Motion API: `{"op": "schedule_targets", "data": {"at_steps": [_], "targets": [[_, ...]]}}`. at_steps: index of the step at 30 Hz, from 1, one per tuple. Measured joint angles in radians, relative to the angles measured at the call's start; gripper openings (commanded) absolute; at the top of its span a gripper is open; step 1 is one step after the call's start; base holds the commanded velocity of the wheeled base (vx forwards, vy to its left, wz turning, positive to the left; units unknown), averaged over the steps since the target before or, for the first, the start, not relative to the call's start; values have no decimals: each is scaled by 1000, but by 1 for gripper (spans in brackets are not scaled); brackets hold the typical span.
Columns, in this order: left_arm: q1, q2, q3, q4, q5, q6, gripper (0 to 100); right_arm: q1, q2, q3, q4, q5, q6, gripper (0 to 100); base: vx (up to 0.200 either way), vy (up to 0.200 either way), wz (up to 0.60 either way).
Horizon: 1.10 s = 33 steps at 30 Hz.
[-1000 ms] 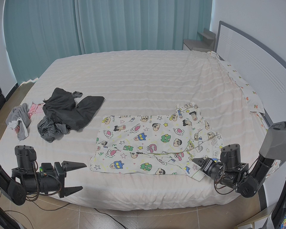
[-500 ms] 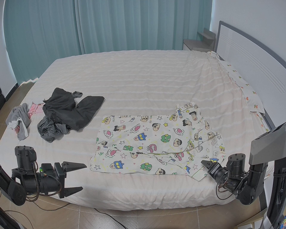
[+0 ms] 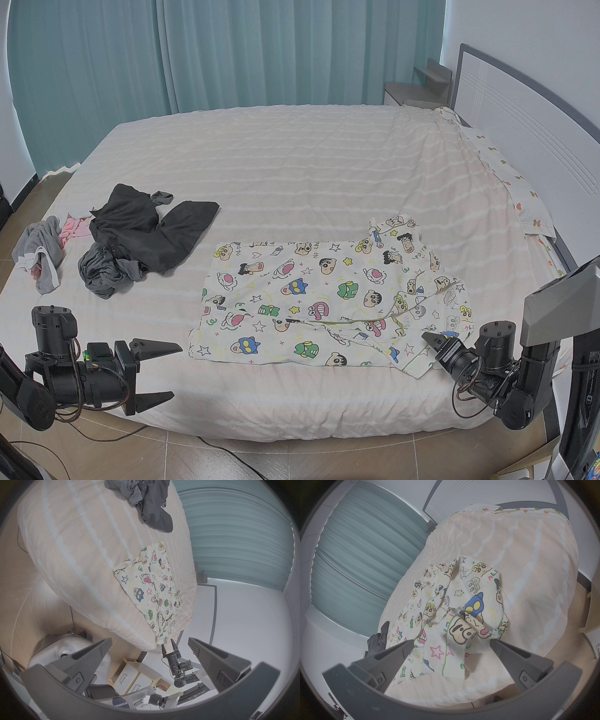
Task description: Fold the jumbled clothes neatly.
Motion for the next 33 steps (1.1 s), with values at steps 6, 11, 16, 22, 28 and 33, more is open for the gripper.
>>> {"op": "schedule_targets", "data": {"at_steps": [6,11,16,22,28,33], "targets": [[0,0,0,0,0,0,100,18,-26,18,0,6,7,100,0,0,0],[0,0,2,0,0,0,100,24,-43,21,0,19,7,100,0,0,0],[0,1,2,0,0,0,100,19,-44,11,0,42,7,0,0,0,0],[0,1,2,0,2,0,100,14,-36,-2,0,39,4,0,0,0,0],[0,1,0,-1,2,0,100,11,-42,17,0,31,-25,0,0,0,0],[0,1,0,0,2,0,100,11,-66,36,0,29,-119,0,0,0,0]]}}
